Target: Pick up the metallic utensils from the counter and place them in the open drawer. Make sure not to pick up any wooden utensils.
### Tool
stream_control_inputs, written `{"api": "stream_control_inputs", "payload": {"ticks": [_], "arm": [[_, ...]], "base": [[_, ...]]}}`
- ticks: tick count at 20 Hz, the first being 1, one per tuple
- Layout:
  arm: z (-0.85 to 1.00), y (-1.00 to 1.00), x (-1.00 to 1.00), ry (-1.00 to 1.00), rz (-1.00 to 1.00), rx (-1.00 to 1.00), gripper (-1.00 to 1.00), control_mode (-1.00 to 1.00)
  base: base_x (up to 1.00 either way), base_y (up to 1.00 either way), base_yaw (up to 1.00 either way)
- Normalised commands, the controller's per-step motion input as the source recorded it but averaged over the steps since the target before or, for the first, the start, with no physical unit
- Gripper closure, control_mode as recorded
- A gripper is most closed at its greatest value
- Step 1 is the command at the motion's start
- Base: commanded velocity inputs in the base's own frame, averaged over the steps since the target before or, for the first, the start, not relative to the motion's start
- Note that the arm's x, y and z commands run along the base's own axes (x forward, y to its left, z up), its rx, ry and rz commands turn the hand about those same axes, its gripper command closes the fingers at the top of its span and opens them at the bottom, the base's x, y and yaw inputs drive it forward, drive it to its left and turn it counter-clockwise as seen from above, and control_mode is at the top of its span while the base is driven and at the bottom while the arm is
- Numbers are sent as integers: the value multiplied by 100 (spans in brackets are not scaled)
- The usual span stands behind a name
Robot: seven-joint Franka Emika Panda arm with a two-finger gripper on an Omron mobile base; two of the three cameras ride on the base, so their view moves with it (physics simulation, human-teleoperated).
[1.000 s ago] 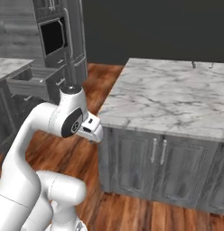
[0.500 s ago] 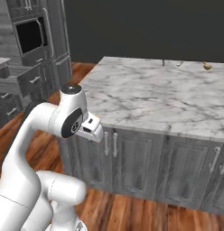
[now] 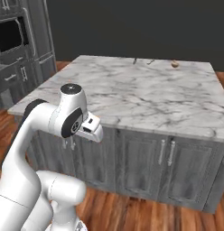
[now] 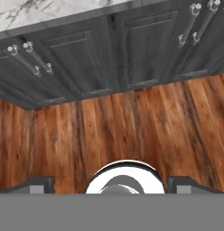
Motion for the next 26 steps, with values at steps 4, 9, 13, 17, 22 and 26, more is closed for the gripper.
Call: {"api": "stream_control_inputs", "payload": {"ticks": [4, 9, 13, 17, 22, 26], "arm": [[0, 0, 0, 0, 0, 0, -100, 100], [0, 0, 0, 0, 0, 0, -100, 100], [0, 0, 0, 0, 0, 0, -100, 100], [0, 0, 0, 0, 0, 0, -100, 100], [0, 0, 0, 0, 0, 0, -100, 100], [0, 0, 0, 0, 0, 0, -100, 100]], "base": [[10, -100, 0], [19, -100, 0], [28, -100, 2], [29, -100, 2], [42, -100, 4], [50, -100, 5]]}}
